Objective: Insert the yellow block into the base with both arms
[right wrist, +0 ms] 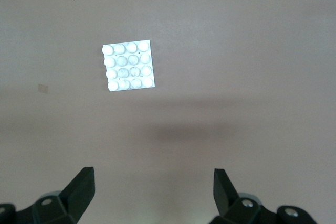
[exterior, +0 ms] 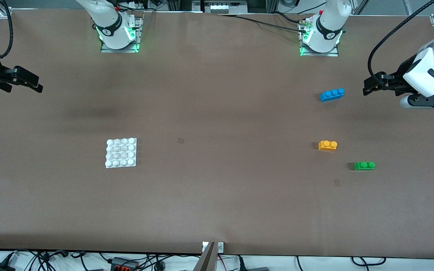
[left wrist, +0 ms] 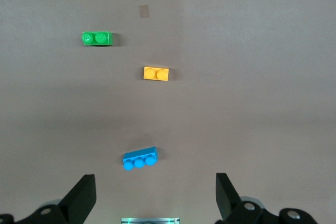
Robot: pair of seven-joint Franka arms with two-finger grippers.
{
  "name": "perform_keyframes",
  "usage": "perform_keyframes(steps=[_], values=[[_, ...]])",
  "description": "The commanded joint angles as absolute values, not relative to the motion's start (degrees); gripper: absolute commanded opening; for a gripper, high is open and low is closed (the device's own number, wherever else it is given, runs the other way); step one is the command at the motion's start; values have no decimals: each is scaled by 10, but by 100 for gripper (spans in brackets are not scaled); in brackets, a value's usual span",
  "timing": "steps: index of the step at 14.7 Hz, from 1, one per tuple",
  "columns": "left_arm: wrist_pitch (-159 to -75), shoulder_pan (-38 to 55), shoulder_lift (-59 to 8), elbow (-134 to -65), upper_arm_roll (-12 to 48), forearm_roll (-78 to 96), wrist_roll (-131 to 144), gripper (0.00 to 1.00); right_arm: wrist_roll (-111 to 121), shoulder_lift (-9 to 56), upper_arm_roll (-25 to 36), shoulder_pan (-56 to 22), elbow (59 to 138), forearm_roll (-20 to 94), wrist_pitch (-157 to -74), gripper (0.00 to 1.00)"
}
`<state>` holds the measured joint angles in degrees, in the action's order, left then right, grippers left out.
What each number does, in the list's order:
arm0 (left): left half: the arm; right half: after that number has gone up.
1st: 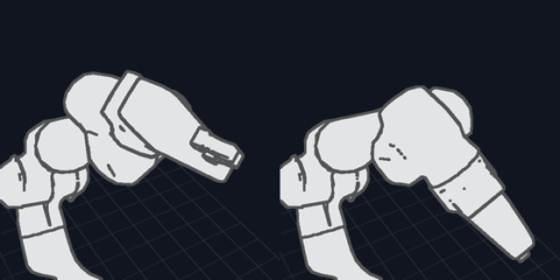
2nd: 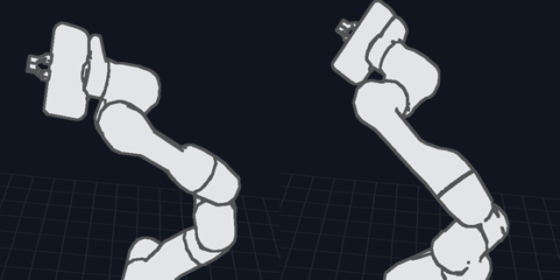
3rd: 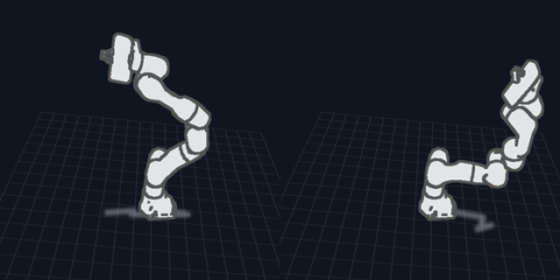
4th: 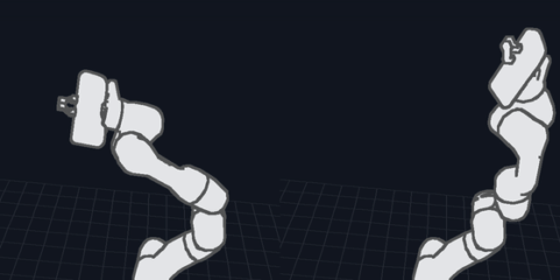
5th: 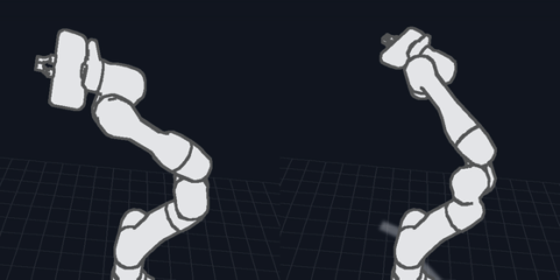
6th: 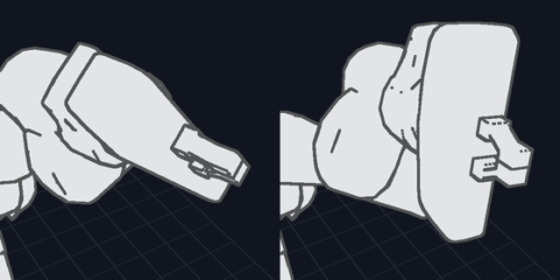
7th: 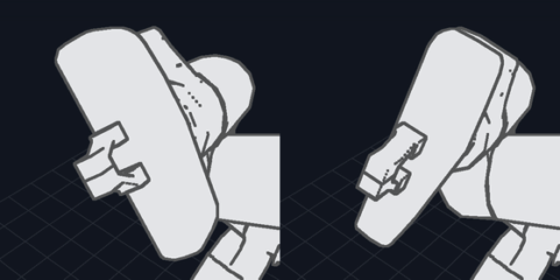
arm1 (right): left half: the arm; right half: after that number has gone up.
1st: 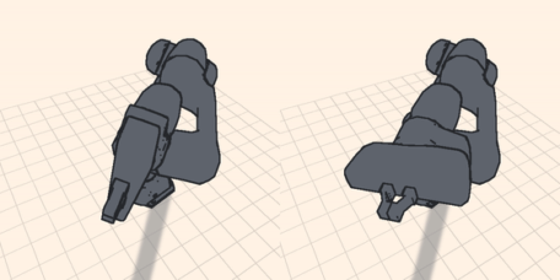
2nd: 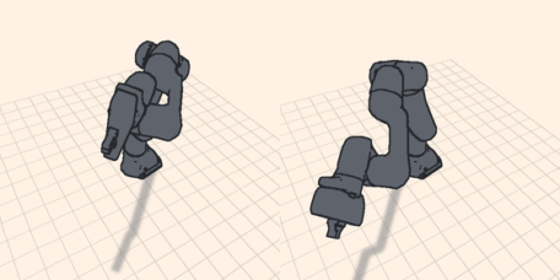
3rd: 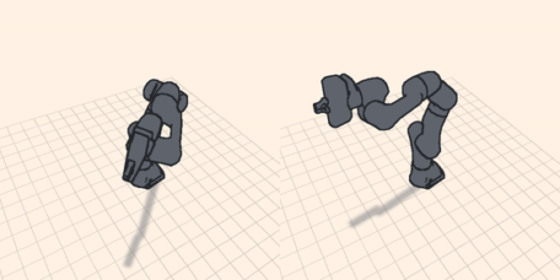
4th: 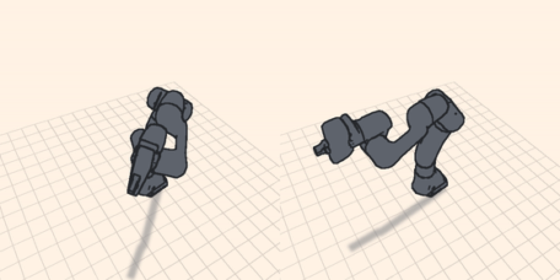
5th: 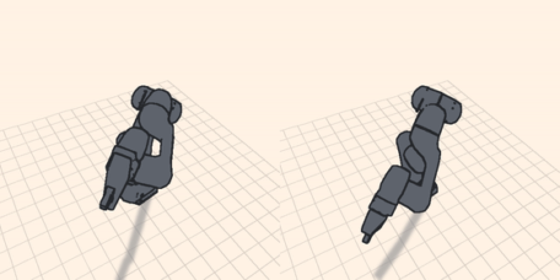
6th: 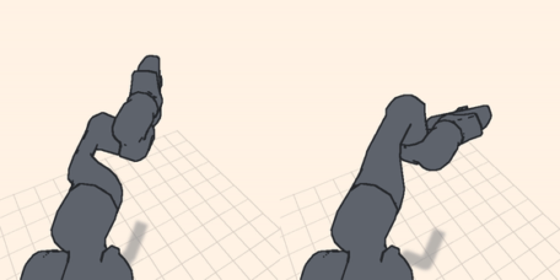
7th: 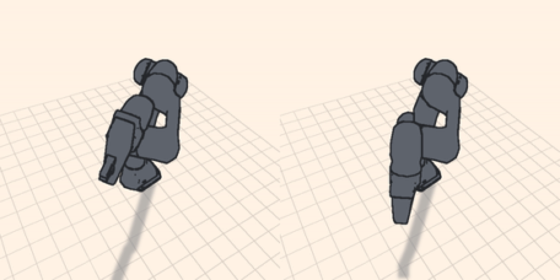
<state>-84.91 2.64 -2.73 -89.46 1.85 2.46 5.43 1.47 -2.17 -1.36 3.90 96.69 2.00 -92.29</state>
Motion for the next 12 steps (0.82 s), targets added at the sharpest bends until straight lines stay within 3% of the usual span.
perform_keyframes(steps=[1, 12], values=[[-844, 24, -33, -881, 19, 24, 53, 100, 9, -18, -21, 47, 954, 20, -911, 100], [-838, 19, -35, -881, 19, 25, 49, 100, 12, 12, -25, 32, 951, 18, -876, 100]])
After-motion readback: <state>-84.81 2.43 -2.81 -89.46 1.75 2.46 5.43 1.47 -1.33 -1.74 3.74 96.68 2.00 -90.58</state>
